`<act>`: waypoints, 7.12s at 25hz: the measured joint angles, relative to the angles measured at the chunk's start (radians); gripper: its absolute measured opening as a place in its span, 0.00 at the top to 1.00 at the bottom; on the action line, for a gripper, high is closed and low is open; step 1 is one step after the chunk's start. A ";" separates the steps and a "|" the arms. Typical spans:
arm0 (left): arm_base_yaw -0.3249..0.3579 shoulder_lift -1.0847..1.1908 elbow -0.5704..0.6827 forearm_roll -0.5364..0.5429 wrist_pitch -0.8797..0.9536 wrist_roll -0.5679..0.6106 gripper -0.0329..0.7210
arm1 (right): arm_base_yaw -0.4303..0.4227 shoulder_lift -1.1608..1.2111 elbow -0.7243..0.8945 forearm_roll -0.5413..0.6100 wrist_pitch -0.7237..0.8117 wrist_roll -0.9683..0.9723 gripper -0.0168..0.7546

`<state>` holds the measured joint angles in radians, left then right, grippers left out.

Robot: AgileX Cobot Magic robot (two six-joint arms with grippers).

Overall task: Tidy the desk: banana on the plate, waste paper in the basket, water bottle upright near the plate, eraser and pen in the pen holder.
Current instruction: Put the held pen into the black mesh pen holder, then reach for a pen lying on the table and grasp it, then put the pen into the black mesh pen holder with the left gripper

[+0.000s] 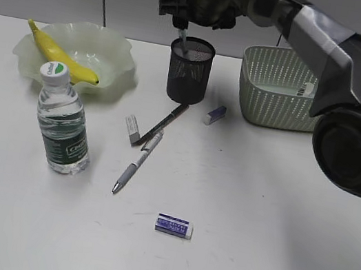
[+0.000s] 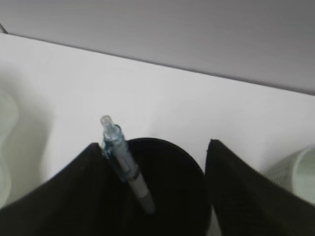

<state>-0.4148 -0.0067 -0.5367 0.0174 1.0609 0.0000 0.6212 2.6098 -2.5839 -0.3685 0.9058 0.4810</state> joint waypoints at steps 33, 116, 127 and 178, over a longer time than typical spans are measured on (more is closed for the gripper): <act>0.000 0.000 0.000 0.001 0.000 0.000 0.32 | 0.009 -0.979 0.636 0.109 0.308 -0.369 0.54; -0.217 2.280 -1.208 -0.041 0.025 -0.119 0.34 | 0.009 -2.595 2.074 0.232 0.131 -0.424 0.55; -0.217 2.326 -1.221 -0.005 0.042 -0.191 0.64 | 0.009 -2.595 2.074 0.232 0.131 -0.424 0.55; -0.114 2.288 -1.217 -0.081 -1.082 -0.182 0.84 | 0.009 -2.595 2.074 0.232 0.131 -0.424 0.55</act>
<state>-0.5291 2.2811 -1.7536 -0.0634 -0.0216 -0.1816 0.6297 0.0145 -0.5098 -0.1365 1.0373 0.0575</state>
